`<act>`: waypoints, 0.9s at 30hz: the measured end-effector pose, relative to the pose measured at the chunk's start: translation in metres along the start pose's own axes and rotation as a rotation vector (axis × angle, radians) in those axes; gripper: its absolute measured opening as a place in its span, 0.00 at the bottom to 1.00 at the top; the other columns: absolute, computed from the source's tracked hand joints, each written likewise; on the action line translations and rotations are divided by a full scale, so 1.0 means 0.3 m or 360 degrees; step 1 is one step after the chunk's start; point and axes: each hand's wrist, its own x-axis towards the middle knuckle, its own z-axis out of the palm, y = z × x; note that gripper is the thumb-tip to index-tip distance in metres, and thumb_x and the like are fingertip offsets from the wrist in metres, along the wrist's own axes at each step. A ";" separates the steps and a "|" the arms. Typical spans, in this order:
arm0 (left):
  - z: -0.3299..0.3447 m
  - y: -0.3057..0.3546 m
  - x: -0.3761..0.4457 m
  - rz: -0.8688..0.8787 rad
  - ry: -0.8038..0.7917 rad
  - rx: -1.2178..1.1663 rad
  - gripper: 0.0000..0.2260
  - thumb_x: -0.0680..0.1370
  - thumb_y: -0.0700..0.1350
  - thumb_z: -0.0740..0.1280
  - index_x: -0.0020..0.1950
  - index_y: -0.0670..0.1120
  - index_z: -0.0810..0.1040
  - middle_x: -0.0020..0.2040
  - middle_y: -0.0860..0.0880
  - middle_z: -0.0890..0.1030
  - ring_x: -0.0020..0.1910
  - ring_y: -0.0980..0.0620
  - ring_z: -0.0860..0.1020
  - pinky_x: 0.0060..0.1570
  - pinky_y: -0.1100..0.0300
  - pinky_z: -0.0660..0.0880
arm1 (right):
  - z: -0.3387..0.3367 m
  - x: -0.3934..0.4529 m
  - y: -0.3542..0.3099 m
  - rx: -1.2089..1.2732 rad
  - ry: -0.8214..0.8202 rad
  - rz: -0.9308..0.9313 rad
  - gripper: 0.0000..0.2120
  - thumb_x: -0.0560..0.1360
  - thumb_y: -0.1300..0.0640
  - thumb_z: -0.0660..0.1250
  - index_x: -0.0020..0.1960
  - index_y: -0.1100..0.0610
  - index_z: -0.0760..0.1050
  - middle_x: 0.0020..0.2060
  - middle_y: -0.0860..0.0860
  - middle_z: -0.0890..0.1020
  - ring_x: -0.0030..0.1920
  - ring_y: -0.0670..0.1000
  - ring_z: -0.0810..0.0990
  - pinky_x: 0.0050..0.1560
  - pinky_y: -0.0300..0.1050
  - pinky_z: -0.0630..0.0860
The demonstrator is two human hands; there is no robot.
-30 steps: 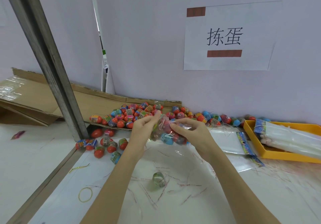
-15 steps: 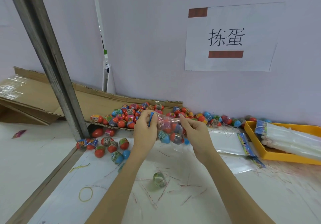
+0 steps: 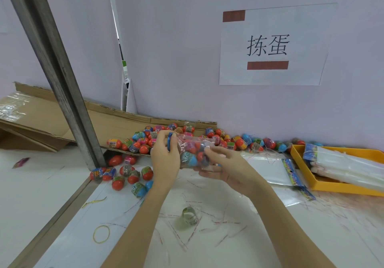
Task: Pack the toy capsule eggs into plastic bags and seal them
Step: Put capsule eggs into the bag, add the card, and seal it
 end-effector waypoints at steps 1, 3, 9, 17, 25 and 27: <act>-0.004 -0.003 0.004 0.0008 0.0032 0.0007 0.05 0.87 0.44 0.62 0.53 0.47 0.76 0.37 0.46 0.79 0.33 0.52 0.76 0.36 0.59 0.75 | -0.003 -0.003 0.004 -0.0025 -0.0086 0.0011 0.18 0.77 0.55 0.75 0.64 0.57 0.77 0.53 0.61 0.87 0.52 0.60 0.87 0.50 0.49 0.85; -0.008 -0.005 0.009 0.0014 0.0046 0.0037 0.05 0.87 0.44 0.62 0.53 0.47 0.76 0.36 0.48 0.78 0.32 0.57 0.74 0.35 0.65 0.72 | -0.005 -0.003 0.013 -0.0093 -0.0081 -0.0014 0.15 0.75 0.62 0.76 0.59 0.54 0.77 0.47 0.59 0.88 0.47 0.56 0.87 0.49 0.44 0.84; -0.013 -0.017 0.016 -0.0050 0.0041 0.0056 0.06 0.86 0.46 0.63 0.56 0.46 0.79 0.38 0.52 0.80 0.36 0.57 0.77 0.40 0.59 0.74 | -0.016 -0.009 -0.001 -0.0310 -0.0134 -0.0039 0.13 0.77 0.65 0.74 0.59 0.64 0.76 0.43 0.58 0.86 0.40 0.51 0.84 0.45 0.41 0.81; -0.002 0.005 0.016 -0.0639 -0.0350 -0.0536 0.23 0.85 0.62 0.57 0.52 0.47 0.84 0.51 0.48 0.87 0.55 0.47 0.84 0.59 0.50 0.79 | -0.002 0.007 0.007 -0.0288 0.0375 -0.0583 0.16 0.78 0.69 0.71 0.55 0.49 0.86 0.46 0.46 0.88 0.47 0.43 0.86 0.44 0.32 0.80; 0.023 0.012 0.007 -0.0880 -0.0378 -0.0858 0.14 0.79 0.39 0.75 0.63 0.50 0.82 0.64 0.47 0.84 0.63 0.47 0.83 0.67 0.44 0.78 | 0.003 0.031 0.001 0.0130 0.0531 -0.0564 0.15 0.85 0.62 0.60 0.66 0.51 0.80 0.52 0.47 0.87 0.54 0.50 0.87 0.46 0.40 0.84; 0.027 0.015 0.001 -0.0855 -0.0335 -0.0858 0.19 0.78 0.40 0.76 0.67 0.53 0.80 0.66 0.50 0.82 0.66 0.47 0.81 0.69 0.44 0.76 | 0.010 0.034 0.006 0.0181 0.0519 -0.0366 0.16 0.84 0.46 0.63 0.67 0.53 0.78 0.53 0.50 0.87 0.54 0.51 0.87 0.52 0.46 0.84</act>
